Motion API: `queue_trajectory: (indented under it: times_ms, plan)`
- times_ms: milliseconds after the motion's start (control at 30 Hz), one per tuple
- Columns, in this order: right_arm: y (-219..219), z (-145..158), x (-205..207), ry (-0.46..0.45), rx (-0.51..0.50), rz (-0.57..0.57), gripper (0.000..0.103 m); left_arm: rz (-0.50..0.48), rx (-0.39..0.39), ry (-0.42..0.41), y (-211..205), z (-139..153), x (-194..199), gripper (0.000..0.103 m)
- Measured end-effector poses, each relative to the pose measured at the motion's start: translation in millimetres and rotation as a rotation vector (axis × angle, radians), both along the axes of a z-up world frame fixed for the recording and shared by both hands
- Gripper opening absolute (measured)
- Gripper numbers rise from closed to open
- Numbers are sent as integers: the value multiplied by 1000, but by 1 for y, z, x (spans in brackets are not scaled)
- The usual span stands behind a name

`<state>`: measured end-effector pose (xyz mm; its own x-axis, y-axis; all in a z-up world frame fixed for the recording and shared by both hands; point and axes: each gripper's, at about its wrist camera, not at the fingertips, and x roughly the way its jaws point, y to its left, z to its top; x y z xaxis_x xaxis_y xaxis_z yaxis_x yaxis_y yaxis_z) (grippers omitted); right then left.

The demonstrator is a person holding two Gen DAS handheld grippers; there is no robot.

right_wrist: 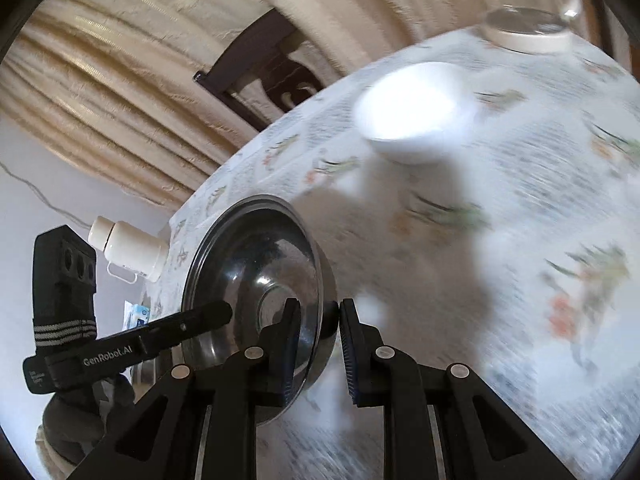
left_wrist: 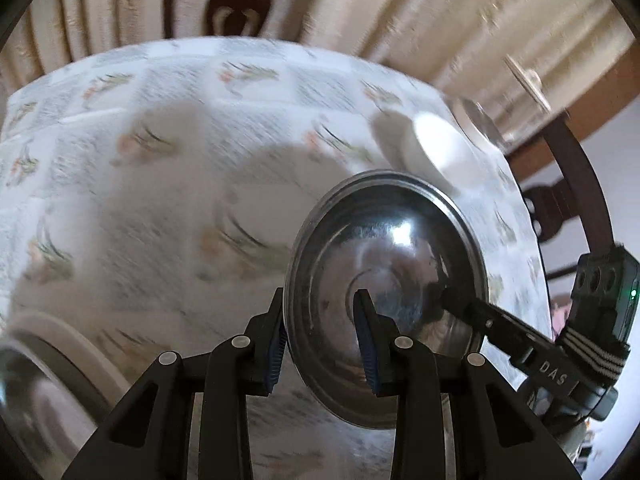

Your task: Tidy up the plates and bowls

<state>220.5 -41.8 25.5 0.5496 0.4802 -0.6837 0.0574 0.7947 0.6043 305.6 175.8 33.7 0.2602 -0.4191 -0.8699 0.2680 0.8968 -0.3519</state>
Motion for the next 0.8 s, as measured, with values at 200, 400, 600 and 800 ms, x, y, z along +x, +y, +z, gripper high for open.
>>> queue_trajectory:
  times_ms: [200, 400, 600, 800]
  plan:
    - [-30, -8, -29, 22, 6, -42, 22, -66, -5, 33, -40, -14, -37, 33]
    - [-43, -16, -48, 39, 12, -56, 23, -78, -21, 72, -55, -28, -57, 33]
    - [-49, -16, -55, 9, 20, -56, 25, -50, -19, 90, -59, -35, -63, 47]
    - [-58, -9, -54, -35, 1, -86, 34, -4, -41, 27, -51, -21, -51, 50]
